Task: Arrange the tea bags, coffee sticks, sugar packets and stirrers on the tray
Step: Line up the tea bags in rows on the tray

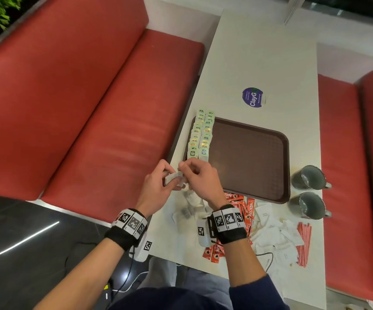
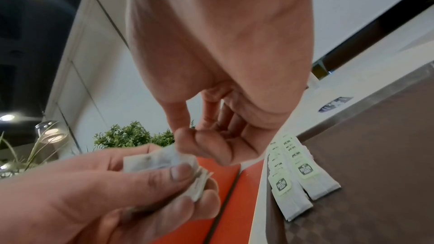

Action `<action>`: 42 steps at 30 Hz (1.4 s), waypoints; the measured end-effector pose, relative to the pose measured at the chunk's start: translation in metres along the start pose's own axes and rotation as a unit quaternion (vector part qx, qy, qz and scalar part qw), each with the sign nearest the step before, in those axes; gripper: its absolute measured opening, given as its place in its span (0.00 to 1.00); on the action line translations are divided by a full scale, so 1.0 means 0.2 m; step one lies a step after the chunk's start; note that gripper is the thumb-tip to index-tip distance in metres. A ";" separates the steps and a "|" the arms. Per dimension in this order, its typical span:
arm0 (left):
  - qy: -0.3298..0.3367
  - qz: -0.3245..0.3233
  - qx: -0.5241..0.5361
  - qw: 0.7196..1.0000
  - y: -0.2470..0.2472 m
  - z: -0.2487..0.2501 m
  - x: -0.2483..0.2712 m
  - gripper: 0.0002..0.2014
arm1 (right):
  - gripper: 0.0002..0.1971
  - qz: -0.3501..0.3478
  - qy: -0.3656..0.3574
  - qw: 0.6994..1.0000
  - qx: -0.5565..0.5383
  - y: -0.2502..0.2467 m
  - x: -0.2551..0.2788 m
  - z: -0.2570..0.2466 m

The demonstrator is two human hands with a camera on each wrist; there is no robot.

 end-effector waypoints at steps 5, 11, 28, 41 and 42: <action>0.098 -0.015 -0.128 0.987 0.03 0.03 0.00 0.16 | 0.11 0.006 0.031 0.999 -0.018 -0.01 0.03 -0.02; 0.084 -0.003 -0.148 0.985 0.02 0.01 0.00 0.18 | 0.05 -0.006 0.079 0.987 -0.139 -0.05 0.05 0.03; -0.007 0.023 -0.085 0.996 -0.01 -0.06 0.00 0.11 | 0.05 0.000 0.056 0.973 0.224 -0.37 -0.34 0.29; -0.041 0.003 -0.050 0.998 0.00 -0.02 -0.06 0.13 | 0.12 0.015 0.064 0.960 0.271 -0.22 -0.57 0.31; -0.051 0.003 -0.051 0.997 0.01 -0.02 -0.08 0.11 | 0.13 0.041 0.065 0.962 0.261 -0.22 -0.56 0.32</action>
Point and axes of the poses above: each hand's wrist, its own x-axis away from the middle knuckle, its own y-axis out of the palm, z = x × y, the point moved 2 cm from there along -x, towards the middle knuckle, and after that the axes turned 1 degree about y, right-handed, at the moved point
